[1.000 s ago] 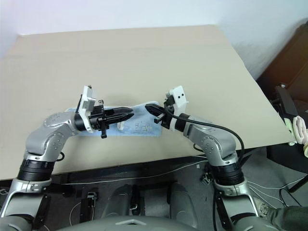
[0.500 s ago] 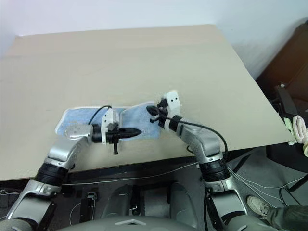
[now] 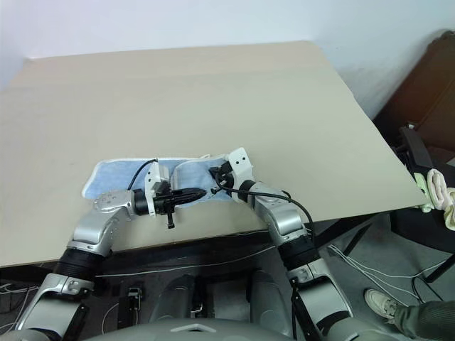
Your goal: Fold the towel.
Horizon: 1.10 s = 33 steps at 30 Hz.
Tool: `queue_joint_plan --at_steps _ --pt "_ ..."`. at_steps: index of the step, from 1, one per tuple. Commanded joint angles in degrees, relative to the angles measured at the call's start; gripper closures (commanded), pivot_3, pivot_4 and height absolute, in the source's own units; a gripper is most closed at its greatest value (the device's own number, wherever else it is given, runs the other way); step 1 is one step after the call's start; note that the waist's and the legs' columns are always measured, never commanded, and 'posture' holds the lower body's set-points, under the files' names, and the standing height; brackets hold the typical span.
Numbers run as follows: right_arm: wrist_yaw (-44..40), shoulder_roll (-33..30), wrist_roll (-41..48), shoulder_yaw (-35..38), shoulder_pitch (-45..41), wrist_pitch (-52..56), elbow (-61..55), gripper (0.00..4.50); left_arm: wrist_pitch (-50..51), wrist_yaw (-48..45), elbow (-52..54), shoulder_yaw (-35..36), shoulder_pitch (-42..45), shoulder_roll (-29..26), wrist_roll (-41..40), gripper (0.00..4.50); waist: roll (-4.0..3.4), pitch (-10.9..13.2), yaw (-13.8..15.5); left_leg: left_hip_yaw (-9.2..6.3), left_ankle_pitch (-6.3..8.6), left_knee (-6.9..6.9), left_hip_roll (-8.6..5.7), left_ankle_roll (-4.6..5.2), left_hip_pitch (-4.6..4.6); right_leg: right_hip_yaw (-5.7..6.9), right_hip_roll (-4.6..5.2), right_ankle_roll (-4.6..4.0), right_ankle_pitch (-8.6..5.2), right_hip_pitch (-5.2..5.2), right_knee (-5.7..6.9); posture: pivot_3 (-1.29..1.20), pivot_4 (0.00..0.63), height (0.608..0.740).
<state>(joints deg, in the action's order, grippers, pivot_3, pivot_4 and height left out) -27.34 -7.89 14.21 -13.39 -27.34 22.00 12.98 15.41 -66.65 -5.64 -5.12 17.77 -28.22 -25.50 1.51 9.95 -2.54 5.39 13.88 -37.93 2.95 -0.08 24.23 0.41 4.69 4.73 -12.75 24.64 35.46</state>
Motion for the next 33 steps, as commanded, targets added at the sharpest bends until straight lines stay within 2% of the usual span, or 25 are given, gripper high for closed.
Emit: queue_joint_plan --at_steps 1,3,4,7,8,10,14,17,21,24,26,28,33 --pt "-1.70 -3.73 -1.49 2.62 -1.29 0.06 1.01 4.50 3.64 -3.40 4.28 4.92 -0.98 -5.42 -4.23 4.49 -0.02 0.00 0.01 0.00 0.00 0.00 0.00 0.00 0.02 0.00 0.00 0.00 0.00 0.02 0.00 0.00 0.150 0.740" --pt "-3.34 -4.65 -0.86 2.66 -1.45 0.72 -0.43 4.50 5.21 -3.83 4.65 6.21 -0.98 -7.47 -5.28 4.49 -0.07 -0.02 0.12 -0.02 -0.01 0.02 0.00 0.00 0.11 0.01 0.00 -0.02 -0.01 0.10 -0.04 0.00 0.150 0.740" --pt "-4.75 -5.20 0.48 2.97 -1.41 1.94 -2.86 4.50 5.96 -3.61 4.41 7.62 -0.72 -8.77 -5.61 4.32 -0.09 -0.01 0.18 -0.02 -0.03 0.03 0.00 0.03 0.14 0.01 0.00 -0.02 -0.02 0.12 -0.09 0.00 0.150 0.740" --pt "-8.09 -6.74 4.55 4.43 -1.49 7.01 -10.13 4.50 8.39 -2.96 3.81 11.21 -0.25 -12.49 -6.42 3.56 -0.09 0.00 0.10 0.01 -0.09 0.04 -0.02 0.14 0.44 0.00 0.04 -0.02 -0.02 0.34 -0.20 0.00 0.150 0.740" --pt "-9.36 -7.52 5.47 4.58 -1.46 8.26 -12.03 4.33 8.75 -3.24 3.94 11.98 -0.52 -13.53 -6.62 3.23 -0.09 0.00 0.08 0.03 -0.09 0.04 -0.02 0.15 0.54 -0.01 0.04 -0.02 -0.01 0.44 -0.21 0.00 0.150 0.740" --pt "-12.32 -9.52 7.61 4.76 -1.31 10.76 -16.11 3.90 10.89 -2.79 4.74 14.53 -1.17 -14.94 -8.58 2.53 -0.10 0.00 0.10 0.02 -0.10 0.05 -0.02 0.17 0.83 0.00 0.01 -0.01 -0.01 0.74 -0.19 0.00 0.150 0.740" --pt "-16.31 -12.66 10.19 4.57 -1.89 13.70 -21.37 2.55 16.57 -0.60 8.47 21.02 -3.53 -16.48 -14.18 1.14 -0.10 0.01 0.10 -0.02 -0.10 0.11 -0.02 0.17 0.94 0.08 -0.05 0.01 0.00 0.82 -0.21 0.00 0.150 0.740" --pt "-19.71 -14.75 11.43 3.99 -2.67 14.82 -23.79 1.50 19.72 -1.08 12.58 25.00 -9.35 -20.10 -15.67 0.08 -0.11 0.02 -0.18 0.01 -0.09 0.12 -0.03 0.18 0.96 0.07 -0.06 0.01 0.00 0.85 -0.22 0.00 0.150 0.740" --pt "-24.88 -17.84 11.90 3.05 -3.48 14.02 -25.52 0.07 26.72 1.47 17.51 35.22 -18.07 -22.56 -21.62 0.00 -0.16 0.05 -0.03 0.03 -0.09 0.19 -0.01 0.17 0.95 0.06 -0.07 0.00 -0.01 0.92 -0.23 0.00 0.150 0.740" --pt "-25.84 -18.39 11.46 3.49 -4.92 13.28 -23.92 0.03 26.39 7.66 20.59 41.14 -22.64 -20.61 -20.55 0.00 -0.16 0.05 0.21 -0.04 -0.08 0.19 -0.02 0.15 0.95 0.11 -0.01 0.00 -0.02 0.92 -0.25 0.00 0.150 0.740" --pt "-25.84 -18.22 10.16 3.52 -6.27 11.96 -21.64 0.03 28.10 16.52 21.91 43.54 -24.25 -18.32 -18.44 0.00 -0.16 0.06 0.18 -0.05 0.00 0.19 -0.06 0.02 0.95 0.10 0.13 -0.01 -0.02 0.90 -0.28 0.00 0.150 0.740" --pt "-26.00 -17.99 9.51 3.37 -7.52 11.19 -19.92 0.03 30.72 21.32 24.16 45.68 -26.86 -16.70 -19.03 0.00 -0.14 0.05 0.07 -0.04 0.01 0.20 -0.09 -0.01 0.95 0.10 0.21 -0.02 -0.01 0.91 -0.28 0.00 0.150 0.740" --pt "-28.26 -17.93 8.57 2.28 -10.32 9.82 -17.55 0.03 43.55 33.49 30.12 52.34 -32.05 -11.37 -30.79 0.00 -0.12 0.03 0.02 0.05 -0.01 0.49 -0.12 -0.04 0.97 0.05 0.26 -0.02 -0.01 1.05 -0.33 0.00 0.150 0.740"
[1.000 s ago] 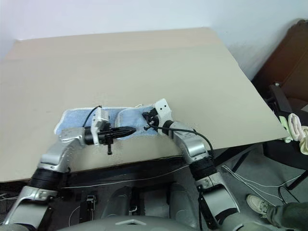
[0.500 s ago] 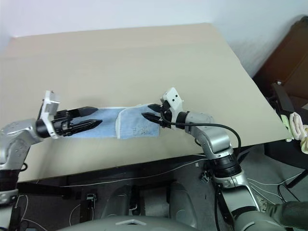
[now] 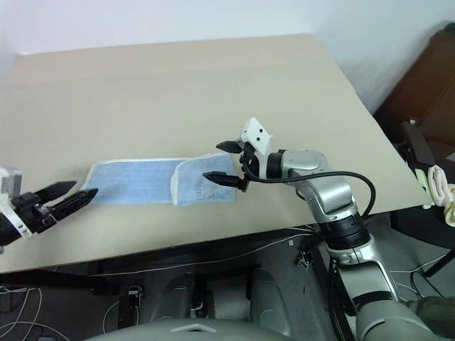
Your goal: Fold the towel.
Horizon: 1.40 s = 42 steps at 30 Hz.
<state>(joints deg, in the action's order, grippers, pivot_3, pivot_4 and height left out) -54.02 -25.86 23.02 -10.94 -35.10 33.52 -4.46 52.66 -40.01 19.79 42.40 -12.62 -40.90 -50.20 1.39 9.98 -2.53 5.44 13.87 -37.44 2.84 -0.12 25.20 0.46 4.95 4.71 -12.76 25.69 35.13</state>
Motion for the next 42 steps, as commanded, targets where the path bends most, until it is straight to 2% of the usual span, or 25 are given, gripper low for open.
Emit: queue_joint_plan --at_steps 1,6,13,22,28,31,33,42 --pt "-2.08 0.04 -0.40 -0.31 -3.01 -1.90 0.26 0.03 8.61 9.50 5.15 5.42 -2.37 1.88 -7.36 0.00 -0.01 0.00 0.00 0.00 -0.04 0.07 0.00 -0.02 0.01 -0.01 0.00 0.00 0.00 0.05 0.01 0.00 0.150 0.740" --pt "-4.21 -0.65 -1.61 -1.04 -4.09 -3.53 1.87 0.03 15.23 17.86 2.92 7.60 -1.85 3.30 -16.35 0.00 0.00 0.00 0.15 -0.04 -0.17 0.15 0.01 0.00 0.00 0.00 -0.07 -0.01 0.00 0.09 0.04 0.00 0.150 0.740" --pt "-4.65 -1.53 -2.78 -0.83 -3.03 -4.08 0.89 0.03 16.26 30.92 -4.31 6.80 5.50 5.56 -24.62 0.00 0.04 -0.02 0.12 -0.02 -0.18 0.10 -0.04 0.01 0.00 0.00 -0.05 -0.01 0.00 0.05 0.06 0.00 0.150 0.740" --pt "-2.71 -3.09 -3.36 -0.07 -1.06 -3.71 -1.48 0.03 16.44 40.26 -12.77 3.42 11.74 4.79 -28.01 0.00 0.05 -0.03 0.14 -0.01 -0.21 0.10 -0.02 -0.02 -0.05 -0.01 -0.21 -0.01 0.00 0.04 0.11 0.00 0.150 0.740" --pt "-1.05 -3.85 -4.52 -0.06 0.51 -3.77 -2.59 0.03 15.66 42.19 -16.50 1.46 15.35 5.33 -28.35 0.00 0.03 -0.04 0.62 -0.04 -0.20 0.13 -0.01 -0.12 -0.44 0.01 -0.22 -0.02 0.00 -0.33 0.11 0.00 0.150 0.740" --pt "-0.45 -3.98 -4.46 0.13 0.88 -3.61 -2.96 0.00 15.87 41.98 -16.89 0.41 16.24 5.48 -28.85 0.55 0.03 -0.04 0.57 -0.01 -0.13 0.14 -0.02 -0.22 -0.59 -0.01 -0.07 -0.06 0.02 -0.43 0.11 0.00 0.150 0.740" --pt "0.14 -3.92 -4.54 0.18 0.95 -3.53 -3.00 0.00 15.36 42.30 -17.58 -0.09 16.84 5.55 -28.36 1.13 0.03 -0.04 0.55 -0.01 -0.13 0.17 -0.02 -0.23 -0.61 -0.01 -0.04 -0.07 0.03 -0.43 0.11 0.00 0.150 0.740" --pt "1.44 -3.68 -5.05 -0.21 0.81 -4.12 -2.11 0.00 13.28 38.54 -20.13 -0.52 18.08 4.78 -27.83 4.30 0.04 -0.04 0.16 0.05 -0.13 0.35 -0.03 -0.23 -0.59 -0.06 0.02 -0.21 -0.05 -0.36 0.03 0.00 0.150 0.740"
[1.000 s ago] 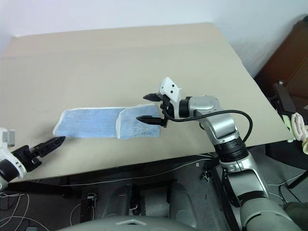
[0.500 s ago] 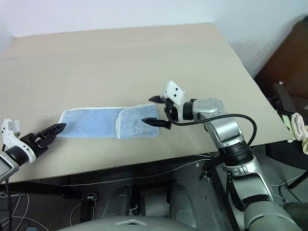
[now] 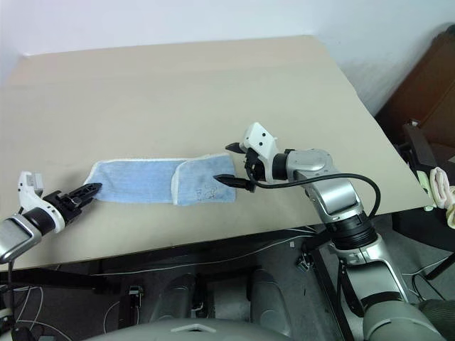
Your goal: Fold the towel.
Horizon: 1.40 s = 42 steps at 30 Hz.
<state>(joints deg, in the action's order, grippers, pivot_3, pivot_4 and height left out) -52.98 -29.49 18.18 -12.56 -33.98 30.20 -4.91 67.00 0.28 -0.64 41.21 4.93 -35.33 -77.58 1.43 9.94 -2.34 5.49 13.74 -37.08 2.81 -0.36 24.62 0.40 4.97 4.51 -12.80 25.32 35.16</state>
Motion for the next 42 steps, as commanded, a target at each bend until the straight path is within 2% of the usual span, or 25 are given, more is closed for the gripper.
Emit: queue_joint_plan --at_steps 1,10,19,25,34,39,42 --pt "0.41 -0.12 -0.25 1.39 -0.23 -0.92 -1.59 0.00 -1.18 -2.60 0.47 0.79 0.50 -0.93 -0.75 4.46 0.00 0.00 -0.06 0.00 0.00 0.01 0.00 0.00 0.00 0.00 0.00 0.00 0.00 0.00 0.00 0.00 0.150 0.740" --pt "-0.17 -1.63 0.55 2.59 0.24 -0.80 -1.85 0.00 3.00 -11.19 8.21 -2.46 0.46 -4.78 -7.56 4.46 0.00 0.00 -0.10 0.01 0.01 0.06 -0.02 -0.01 0.01 -0.03 0.08 -0.04 -0.02 0.03 -0.04 0.00 0.150 0.740" --pt "1.90 -2.28 0.46 5.03 1.35 0.03 -2.78 0.00 5.69 -18.36 16.50 -15.23 5.29 -10.25 -7.02 4.46 0.00 0.01 -0.10 0.07 0.01 0.14 -0.02 -0.01 0.02 -0.06 0.07 -0.10 -0.05 0.08 -0.05 0.00 0.150 0.740" --pt "4.62 -2.03 0.54 6.37 3.76 1.00 -5.46 0.00 7.17 -18.67 11.66 -23.11 14.55 -7.81 -9.95 4.46 0.00 0.01 -0.03 0.11 0.00 0.10 -0.07 0.01 0.04 -0.07 0.04 -0.10 -0.06 0.06 -0.05 0.00 0.150 0.740" --pt "8.82 -2.64 0.65 9.41 7.38 2.28 -9.31 0.00 7.40 -22.92 4.81 -34.95 23.30 -1.70 1.15 4.46 0.04 0.03 0.43 0.29 -0.12 -0.08 -0.13 0.22 0.03 -0.04 -0.43 -0.03 -0.06 -0.02 0.00 0.00 0.150 0.740" --pt "10.64 -2.79 0.49 10.28 9.13 3.12 -10.85 0.00 6.95 -26.83 2.30 -37.06 26.38 1.39 5.20 4.46 0.06 0.04 1.14 0.34 -0.12 -0.12 -0.15 0.23 0.03 -0.06 -0.45 0.02 -0.07 -0.04 0.02 0.00 0.150 0.740" --pt "10.94 -3.66 -0.22 9.93 10.89 3.08 -12.17 0.00 5.76 -30.44 -1.13 -40.80 29.11 2.90 10.63 4.46 0.06 0.04 1.71 0.32 -0.13 -0.13 -0.14 0.23 0.02 -0.05 -0.50 0.05 -0.08 -0.04 0.06 0.00 0.150 0.740"
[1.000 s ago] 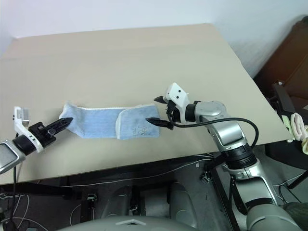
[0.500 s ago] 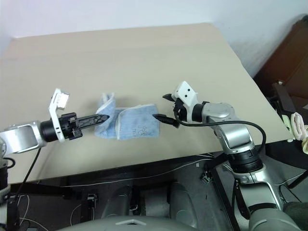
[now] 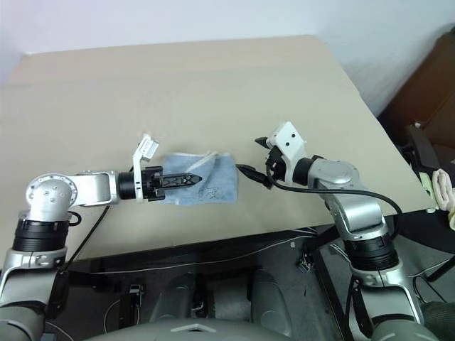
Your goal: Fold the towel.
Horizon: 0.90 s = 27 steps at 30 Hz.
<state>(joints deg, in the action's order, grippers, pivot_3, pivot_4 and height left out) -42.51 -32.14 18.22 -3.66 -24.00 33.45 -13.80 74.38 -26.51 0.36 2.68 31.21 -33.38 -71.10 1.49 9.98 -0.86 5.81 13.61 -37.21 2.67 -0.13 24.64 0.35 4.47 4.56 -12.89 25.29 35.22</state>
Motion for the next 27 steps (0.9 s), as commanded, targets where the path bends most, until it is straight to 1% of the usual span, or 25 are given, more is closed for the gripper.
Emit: queue_joint_plan --at_steps 1,9,13,17,21,24,27 --pt "0.60 -1.19 -0.19 1.06 1.16 -0.04 -3.60 0.00 -2.10 -4.66 -3.40 -2.95 3.92 1.72 5.55 4.46 0.00 0.00 0.33 -0.03 0.00 -0.01 0.00 0.00 0.00 0.02 -0.01 0.00 0.00 -0.03 0.00 0.00 0.150 0.740" --pt "1.77 -1.79 0.22 1.86 1.64 1.12 -4.67 0.00 -4.50 -9.05 -8.09 -4.30 8.40 7.52 12.76 4.46 0.07 0.04 0.21 -0.04 0.01 -0.11 -0.02 0.03 0.01 0.02 0.00 0.06 -0.03 -0.09 0.00 0.00 0.150 0.740" --pt "2.26 -1.98 0.18 1.92 1.90 1.34 -4.93 0.00 -3.43 -11.51 -6.40 -4.66 7.76 8.18 13.89 4.46 0.07 0.04 0.09 -0.05 0.01 -0.10 -0.01 0.03 0.00 0.02 -0.01 0.11 -0.04 -0.09 0.02 0.00 0.150 0.740" --pt "2.70 -1.72 0.79 2.14 2.05 1.77 -5.15 0.00 -3.28 -12.48 -5.20 -3.55 7.09 9.00 14.00 3.44 0.08 0.05 0.14 -0.05 0.01 -0.12 -0.01 0.03 0.00 0.02 -0.01 0.11 -0.05 -0.10 0.02 0.00 0.150 0.740" --pt "1.83 -2.20 1.27 1.73 1.96 1.99 -5.19 0.00 -3.54 -14.26 -3.78 -4.08 6.19 7.99 15.17 2.08 0.09 0.05 0.15 -0.06 0.01 -0.12 -0.01 0.04 0.00 0.02 0.00 0.12 -0.04 -0.10 0.03 0.00 0.150 0.740" --pt "0.67 -3.02 1.14 1.49 1.81 1.66 -4.76 0.00 -4.48 -16.06 -0.70 -4.15 5.17 6.99 15.49 1.03 0.08 0.05 0.12 -0.05 0.01 -0.12 -0.01 0.04 0.00 0.02 0.00 0.12 -0.05 -0.10 0.03 0.00 0.150 0.740" --pt "-0.53 -3.69 2.46 2.02 1.24 2.84 -4.74 0.00 -5.99 -18.70 3.70 -6.13 3.85 3.57 17.91 0.02 0.10 0.06 0.06 -0.06 0.01 -0.12 0.00 0.04 0.00 0.02 -0.01 0.12 -0.05 -0.10 0.03 0.00 0.150 0.740"
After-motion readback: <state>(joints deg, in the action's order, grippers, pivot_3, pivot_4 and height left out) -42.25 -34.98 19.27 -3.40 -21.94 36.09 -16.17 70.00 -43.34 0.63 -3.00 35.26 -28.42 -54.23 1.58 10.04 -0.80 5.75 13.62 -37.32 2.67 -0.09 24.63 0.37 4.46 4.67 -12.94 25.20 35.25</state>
